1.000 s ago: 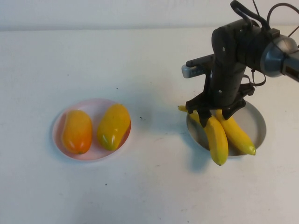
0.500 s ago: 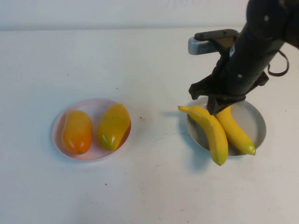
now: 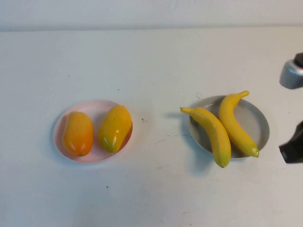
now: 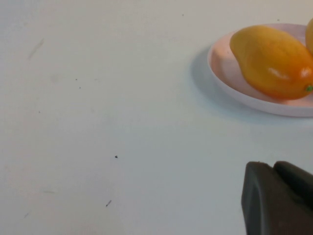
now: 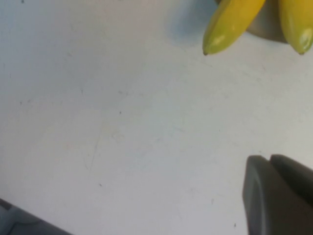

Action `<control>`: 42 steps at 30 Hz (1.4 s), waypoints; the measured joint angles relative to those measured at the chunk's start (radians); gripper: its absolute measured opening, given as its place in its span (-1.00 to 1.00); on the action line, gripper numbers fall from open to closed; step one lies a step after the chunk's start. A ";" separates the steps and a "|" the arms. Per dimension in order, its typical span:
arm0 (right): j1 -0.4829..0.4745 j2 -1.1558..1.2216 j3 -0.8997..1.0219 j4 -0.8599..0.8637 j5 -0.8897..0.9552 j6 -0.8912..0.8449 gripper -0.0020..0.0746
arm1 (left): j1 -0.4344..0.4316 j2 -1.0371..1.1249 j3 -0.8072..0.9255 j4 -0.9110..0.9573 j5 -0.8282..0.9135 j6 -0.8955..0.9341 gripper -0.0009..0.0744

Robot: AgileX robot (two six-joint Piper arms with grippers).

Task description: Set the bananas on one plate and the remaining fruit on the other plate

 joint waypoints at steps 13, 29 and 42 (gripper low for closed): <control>-0.069 -0.276 0.603 -0.077 -0.603 -0.002 -0.99 | 0.000 0.000 0.000 0.000 0.000 0.000 -0.97; -0.467 -0.965 1.182 -0.081 -1.197 -0.002 -0.99 | 0.000 0.000 0.000 0.000 0.000 0.000 -0.97; -0.476 -1.170 1.182 -0.081 -0.949 -0.002 -0.99 | 0.000 0.000 0.000 0.000 0.000 0.000 -0.97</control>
